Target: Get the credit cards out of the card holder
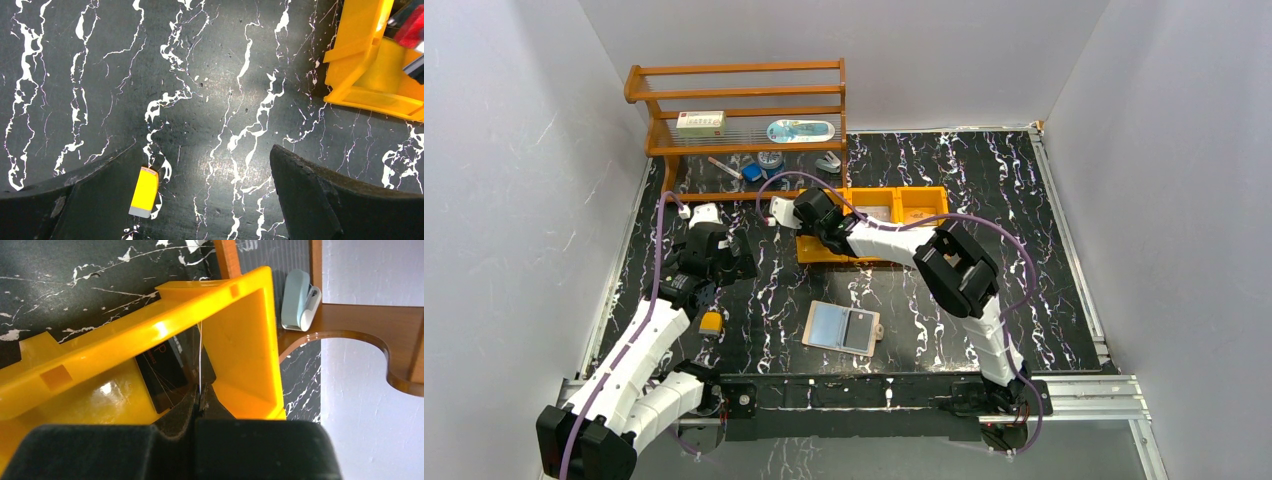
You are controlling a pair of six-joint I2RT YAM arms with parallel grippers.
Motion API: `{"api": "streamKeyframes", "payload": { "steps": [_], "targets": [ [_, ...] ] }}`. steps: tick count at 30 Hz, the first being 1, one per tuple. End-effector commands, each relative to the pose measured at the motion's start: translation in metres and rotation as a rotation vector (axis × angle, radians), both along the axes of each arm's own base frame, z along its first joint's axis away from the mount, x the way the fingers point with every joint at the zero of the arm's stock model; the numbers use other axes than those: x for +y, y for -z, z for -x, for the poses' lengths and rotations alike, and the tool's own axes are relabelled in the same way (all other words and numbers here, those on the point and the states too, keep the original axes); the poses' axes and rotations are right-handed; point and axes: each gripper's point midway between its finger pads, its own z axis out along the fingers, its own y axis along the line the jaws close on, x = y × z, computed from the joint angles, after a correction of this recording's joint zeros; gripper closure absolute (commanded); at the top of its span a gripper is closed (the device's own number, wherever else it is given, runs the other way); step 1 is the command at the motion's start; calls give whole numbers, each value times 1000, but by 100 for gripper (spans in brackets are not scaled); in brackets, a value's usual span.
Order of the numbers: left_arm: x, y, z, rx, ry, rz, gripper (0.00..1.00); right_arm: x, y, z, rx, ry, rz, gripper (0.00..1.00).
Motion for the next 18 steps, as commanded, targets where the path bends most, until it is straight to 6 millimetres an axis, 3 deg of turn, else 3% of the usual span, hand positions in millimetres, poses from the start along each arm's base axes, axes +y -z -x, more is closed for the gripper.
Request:
{"api": "streamKeyframes", "payload": {
  "steps": [1, 7, 12, 18],
  "targets": [
    [6, -10, 0, -27, -15, -22, 2, 15, -26, -18, -81, -20, -40, 98],
    [6, -10, 0, -26, -14, -24, 2, 11, -9, -17, -66, -18, -3, 93],
    [7, -9, 0, -23, -15, -26, 2, 7, 1, -9, -28, -32, 6, 82],
    [7, -7, 0, -16, -17, -30, 2, 5, -2, -9, -22, -10, -25, 63]
  ]
}}
